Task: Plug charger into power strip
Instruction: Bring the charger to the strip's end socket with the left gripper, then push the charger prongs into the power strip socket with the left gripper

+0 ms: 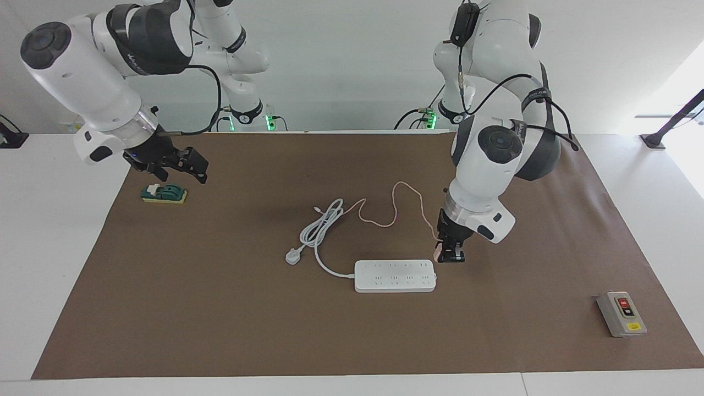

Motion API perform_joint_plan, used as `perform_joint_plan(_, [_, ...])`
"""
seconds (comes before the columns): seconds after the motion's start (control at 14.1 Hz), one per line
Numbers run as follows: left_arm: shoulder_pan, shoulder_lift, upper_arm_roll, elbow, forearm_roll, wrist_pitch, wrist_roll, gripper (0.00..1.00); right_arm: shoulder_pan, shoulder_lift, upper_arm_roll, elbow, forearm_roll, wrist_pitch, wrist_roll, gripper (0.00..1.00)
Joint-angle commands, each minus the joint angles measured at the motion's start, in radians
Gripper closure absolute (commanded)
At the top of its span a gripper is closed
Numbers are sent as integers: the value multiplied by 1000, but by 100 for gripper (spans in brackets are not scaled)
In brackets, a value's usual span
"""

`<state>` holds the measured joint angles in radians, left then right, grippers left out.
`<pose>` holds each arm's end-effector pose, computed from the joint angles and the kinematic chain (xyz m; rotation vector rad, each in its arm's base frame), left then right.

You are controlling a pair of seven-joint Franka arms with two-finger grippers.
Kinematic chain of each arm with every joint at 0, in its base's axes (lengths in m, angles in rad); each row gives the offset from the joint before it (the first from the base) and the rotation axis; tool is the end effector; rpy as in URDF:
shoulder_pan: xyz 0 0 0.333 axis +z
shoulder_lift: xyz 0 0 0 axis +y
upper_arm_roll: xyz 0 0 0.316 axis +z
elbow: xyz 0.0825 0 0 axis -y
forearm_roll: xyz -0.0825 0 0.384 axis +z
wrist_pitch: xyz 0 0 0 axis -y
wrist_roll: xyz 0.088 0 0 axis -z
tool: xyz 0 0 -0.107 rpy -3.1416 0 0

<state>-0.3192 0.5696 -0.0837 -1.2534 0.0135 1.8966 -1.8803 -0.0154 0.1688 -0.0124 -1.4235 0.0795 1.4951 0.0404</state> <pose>0.6754 -0.2712 0.4395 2.2509 2.0727 0.0040 0.5973 -0.0070 0.5902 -3.0595 0.1009 0.1496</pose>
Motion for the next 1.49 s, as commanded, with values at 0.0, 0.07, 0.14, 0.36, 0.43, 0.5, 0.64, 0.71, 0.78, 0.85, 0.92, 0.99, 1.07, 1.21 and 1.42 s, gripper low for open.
perform_joint_plan(0.0, [-11,42,5,3,16,41,-66,100,-9,-101,9,-74,-67,7,-161,0])
perform_joint_plan(0.07, [-12,42,5,-3,16,50,-68,100,-11,-126,8,-77,-70,2,-168,0])
perform_joint_plan(0.14, [-14,41,5,-24,14,52,-69,100,-17,-159,8,-101,-70,-12,-169,0])
perform_joint_plan(0.36, [-38,36,9,-86,17,53,-73,100,-29,-219,5,-147,-70,-55,-172,0])
perform_joint_plan(0.43, [-38,38,9,-89,19,56,-73,100,-31,-227,3,-156,-70,-59,-171,0])
perform_joint_plan(0.5, [-38,38,9,-90,19,61,-73,100,-31,-235,3,-182,-70,-50,-169,0])
perform_joint_plan(0.64, [-40,36,9,-103,19,62,-73,100,-28,-247,2,-207,-72,-33,-165,0])
perform_joint_plan(0.71, [-44,35,9,-113,20,64,-73,100,-26,-247,2,-210,-73,-30,-163,0])
perform_joint_plan(0.78, [-44,30,9,-129,20,68,-74,100,-25,-247,2,-210,-83,-18,-162,0])
perform_joint_plan(0.85, [-46,20,9,-152,20,87,-74,100,-20,-247,3,-210,-101,-3,-165,0])
perform_joint_plan(0.92, [-46,9,9,-170,20,105,-74,100,-17,-246,3,-210,-119,4,-166,0])
perform_joint_plan(0.99, [-46,1,9,-185,20,119,-74,100,-18,-246,3,-210,-126,5,-168,0])
perform_joint_plan(1.07, [-47,3,9,-186,20,121,-74,100,-18,-246,3,-210,-126,8,-169,0])
perform_joint_plan(1.21, [-51,3,9,-187,20,122,-74,100,-20,-242,3,-215,-126,19,-162,0])
perform_joint_plan(1.42, [-51,1,10,-199,22,124,-74,100,-23,-242,5,-227,-124,20,-162,0])
